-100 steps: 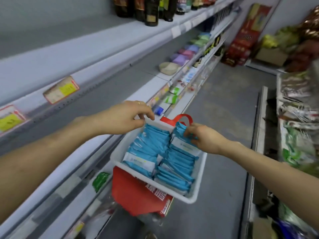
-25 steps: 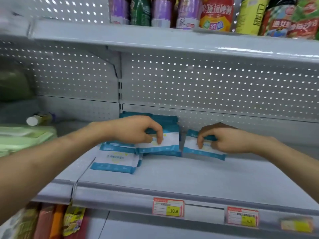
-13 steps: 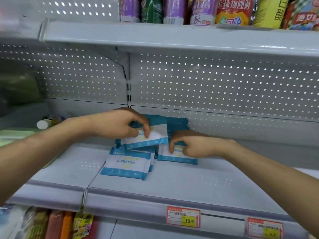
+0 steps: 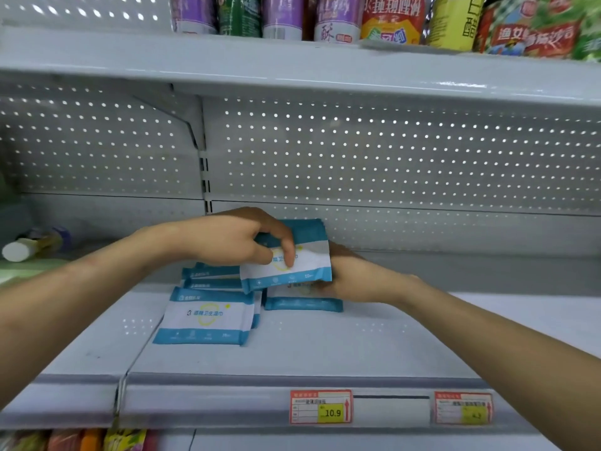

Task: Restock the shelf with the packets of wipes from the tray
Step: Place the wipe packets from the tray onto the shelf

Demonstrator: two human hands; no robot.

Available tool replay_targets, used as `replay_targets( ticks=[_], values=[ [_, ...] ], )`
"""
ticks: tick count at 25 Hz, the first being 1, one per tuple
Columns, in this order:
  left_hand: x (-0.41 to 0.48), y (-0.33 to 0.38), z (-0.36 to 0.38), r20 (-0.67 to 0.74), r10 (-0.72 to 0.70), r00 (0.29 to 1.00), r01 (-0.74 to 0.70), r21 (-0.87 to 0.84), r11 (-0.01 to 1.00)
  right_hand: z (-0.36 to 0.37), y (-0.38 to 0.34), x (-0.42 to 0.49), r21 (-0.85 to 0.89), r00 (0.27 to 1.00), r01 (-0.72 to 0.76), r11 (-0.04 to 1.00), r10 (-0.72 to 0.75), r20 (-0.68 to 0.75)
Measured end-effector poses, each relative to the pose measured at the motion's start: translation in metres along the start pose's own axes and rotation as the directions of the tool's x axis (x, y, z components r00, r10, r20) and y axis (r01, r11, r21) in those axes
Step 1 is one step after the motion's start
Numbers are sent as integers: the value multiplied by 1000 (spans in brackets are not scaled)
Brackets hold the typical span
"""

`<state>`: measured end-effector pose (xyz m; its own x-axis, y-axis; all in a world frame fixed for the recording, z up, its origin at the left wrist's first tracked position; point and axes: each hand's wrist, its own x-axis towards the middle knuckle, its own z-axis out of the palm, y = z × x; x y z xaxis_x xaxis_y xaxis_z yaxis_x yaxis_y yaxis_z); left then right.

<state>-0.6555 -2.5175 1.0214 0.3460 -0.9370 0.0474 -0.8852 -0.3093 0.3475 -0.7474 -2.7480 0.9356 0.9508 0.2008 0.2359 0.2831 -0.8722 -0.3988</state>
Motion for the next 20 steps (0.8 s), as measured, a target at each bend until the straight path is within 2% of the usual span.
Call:
replay_targets(
  ticks=[2, 4, 6, 12, 20],
  values=[
    [5, 6, 6, 46, 14, 999, -13, -4, 1000, -8, 4, -13, 65, 997, 13, 998, -8, -79],
    [11, 13, 15, 94, 16, 995, -15, -8, 1000, -19, 19, -27, 84, 983, -72, 994, 84, -162],
    [20, 16, 25, 118, 46, 992, -46, 0, 999, -27, 35, -42, 31, 966, -156, 987, 159, -204],
    [42, -1, 58, 183, 74, 980, -86, 64, 994, -38, 44, -87, -65, 964, -178, 982, 161, -210],
    [42, -10, 56, 206, 47, 977, -72, 112, 991, -43, 49, -146, -117, 955, -210, 971, 178, -237]
  ],
)
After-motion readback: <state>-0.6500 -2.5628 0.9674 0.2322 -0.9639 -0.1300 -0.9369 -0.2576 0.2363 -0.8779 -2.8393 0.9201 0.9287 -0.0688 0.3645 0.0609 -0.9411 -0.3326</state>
